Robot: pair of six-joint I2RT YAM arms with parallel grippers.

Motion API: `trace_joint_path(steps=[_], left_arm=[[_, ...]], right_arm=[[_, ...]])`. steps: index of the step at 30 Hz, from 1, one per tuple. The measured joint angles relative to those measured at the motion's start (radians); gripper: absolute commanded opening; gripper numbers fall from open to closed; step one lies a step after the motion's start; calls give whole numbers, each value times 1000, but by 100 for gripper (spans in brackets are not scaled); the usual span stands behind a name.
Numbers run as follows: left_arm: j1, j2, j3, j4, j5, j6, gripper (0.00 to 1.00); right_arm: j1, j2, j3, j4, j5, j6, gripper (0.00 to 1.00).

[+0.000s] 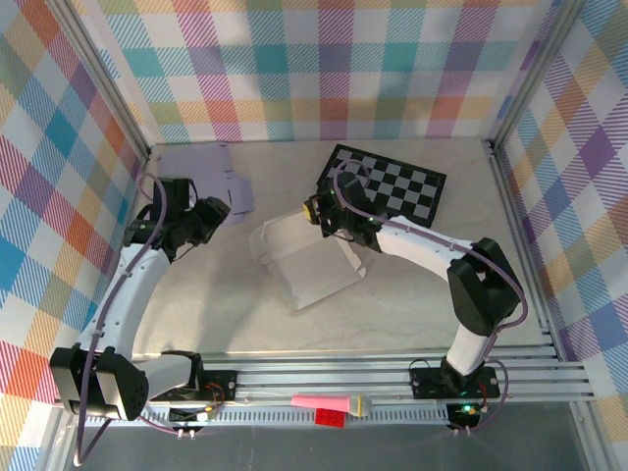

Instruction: Fold the paper box

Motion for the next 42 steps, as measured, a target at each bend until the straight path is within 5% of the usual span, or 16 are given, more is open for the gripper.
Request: trace_joint_path(steps=[21,33,42], left_arm=[[0,-98,-341,79,-55,188,17],[-2,-106,-441,252,13,420,19],[-28,56,-369,253,54,659,22]], right_arm=[[4,122,-97,366,-98,-199,0],[-6,146,-47,317,-145,-236,0],[-14,165,6,246,-174,-247,0]])
